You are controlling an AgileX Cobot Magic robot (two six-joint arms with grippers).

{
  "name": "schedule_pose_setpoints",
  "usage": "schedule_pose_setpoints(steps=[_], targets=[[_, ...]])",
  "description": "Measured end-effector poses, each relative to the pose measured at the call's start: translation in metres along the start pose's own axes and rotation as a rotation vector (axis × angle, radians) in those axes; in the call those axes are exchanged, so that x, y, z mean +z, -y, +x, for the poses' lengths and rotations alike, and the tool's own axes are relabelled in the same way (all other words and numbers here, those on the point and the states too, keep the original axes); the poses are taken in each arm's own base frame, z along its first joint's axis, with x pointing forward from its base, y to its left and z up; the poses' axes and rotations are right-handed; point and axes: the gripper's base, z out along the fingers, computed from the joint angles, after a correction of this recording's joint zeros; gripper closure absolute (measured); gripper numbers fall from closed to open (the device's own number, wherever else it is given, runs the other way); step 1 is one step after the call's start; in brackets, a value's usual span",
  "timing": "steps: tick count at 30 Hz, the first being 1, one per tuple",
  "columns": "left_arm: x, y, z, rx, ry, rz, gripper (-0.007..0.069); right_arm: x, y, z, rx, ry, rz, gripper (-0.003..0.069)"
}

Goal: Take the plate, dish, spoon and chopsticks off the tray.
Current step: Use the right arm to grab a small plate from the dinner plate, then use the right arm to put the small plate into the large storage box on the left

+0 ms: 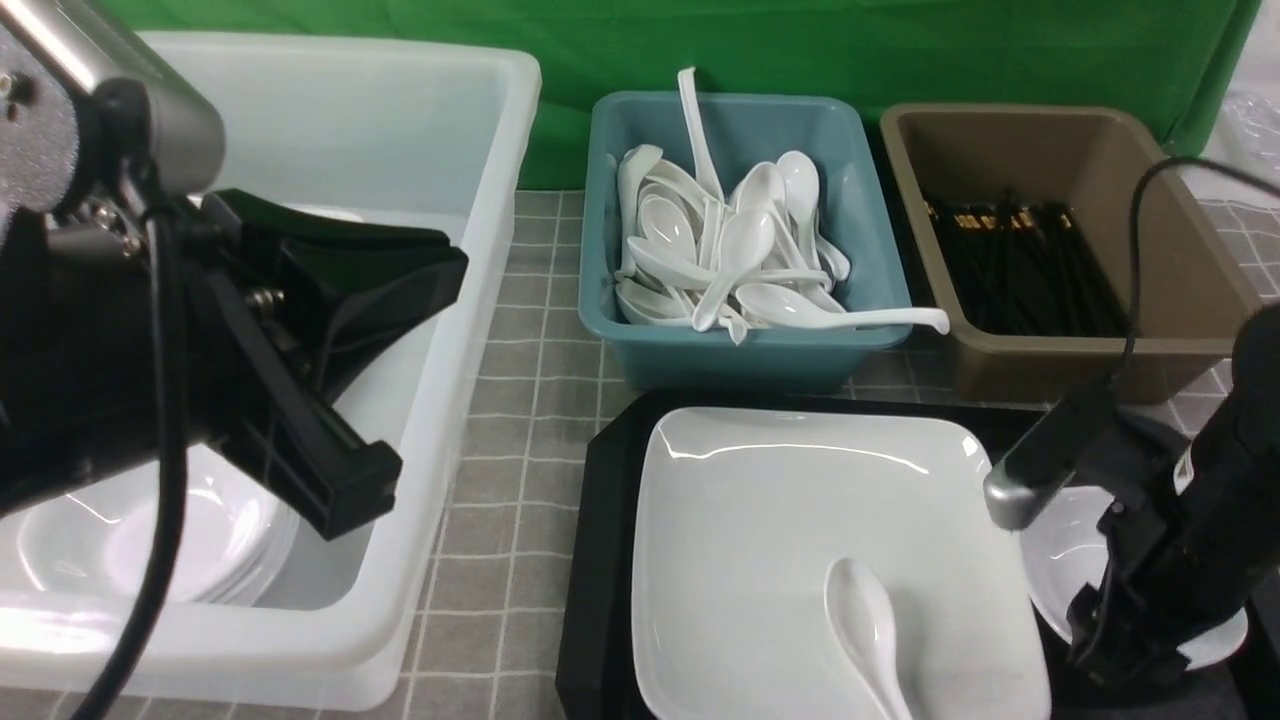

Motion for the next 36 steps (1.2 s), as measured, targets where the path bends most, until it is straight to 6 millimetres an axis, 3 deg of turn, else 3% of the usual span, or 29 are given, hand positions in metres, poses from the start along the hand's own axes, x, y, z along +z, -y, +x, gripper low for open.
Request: schedule_pose_setpoints(steps=[5, 11, 17, 20, 24, 27, 29, 31, 33, 36], targets=[[0.0, 0.0, 0.0, 0.0, -0.001, 0.001, 0.0604, 0.022, -0.004, 0.013, -0.064, 0.058, 0.069, 0.0156], [0.0, 0.0, 0.0, 0.0, -0.001, 0.001, 0.0604, 0.022, -0.001, 0.012, -0.109, 0.094, 0.12, 0.017], [0.0, 0.0, 0.0, 0.0, -0.001, 0.001, 0.0604, 0.023, 0.0, 0.011, -0.126, 0.103, 0.136, 0.0314], [0.0, 0.0, 0.0, 0.0, -0.002, 0.002, 0.0604, 0.018, 0.0, 0.009, -0.141, 0.12, 0.154, 0.0449], [0.0, 0.001, 0.001, 0.0, -0.012, 0.011, 0.0604, 0.012, -0.001, 0.01, -0.104, 0.133, 0.161, 0.0456], [0.0, 0.002, 0.002, 0.001, -0.027, 0.024, 0.0604, -0.005, -0.002, 0.014, -0.03, 0.164, 0.175, 0.0512], [0.0, 0.002, 0.003, 0.002, -0.028, 0.025, 0.0604, -0.024, -0.004, 0.015, 0.046, 0.179, 0.175, 0.0578], [0.0, 0.002, 0.003, 0.003, -0.029, 0.025, 0.0604, -0.043, -0.009, 0.016, 0.099, 0.195, 0.172, 0.0596], [-0.002, 0.002, 0.002, 0.009, -0.024, 0.02, 0.0604, -0.075, -0.019, 0.011, 0.131, 0.247, 0.174, 0.0599], [-0.016, 0.001, -0.003, 0.002, 0.003, -0.013, 0.0604, -0.132, -0.042, -0.012, 0.1, 0.442, 0.155, 0.0599]])
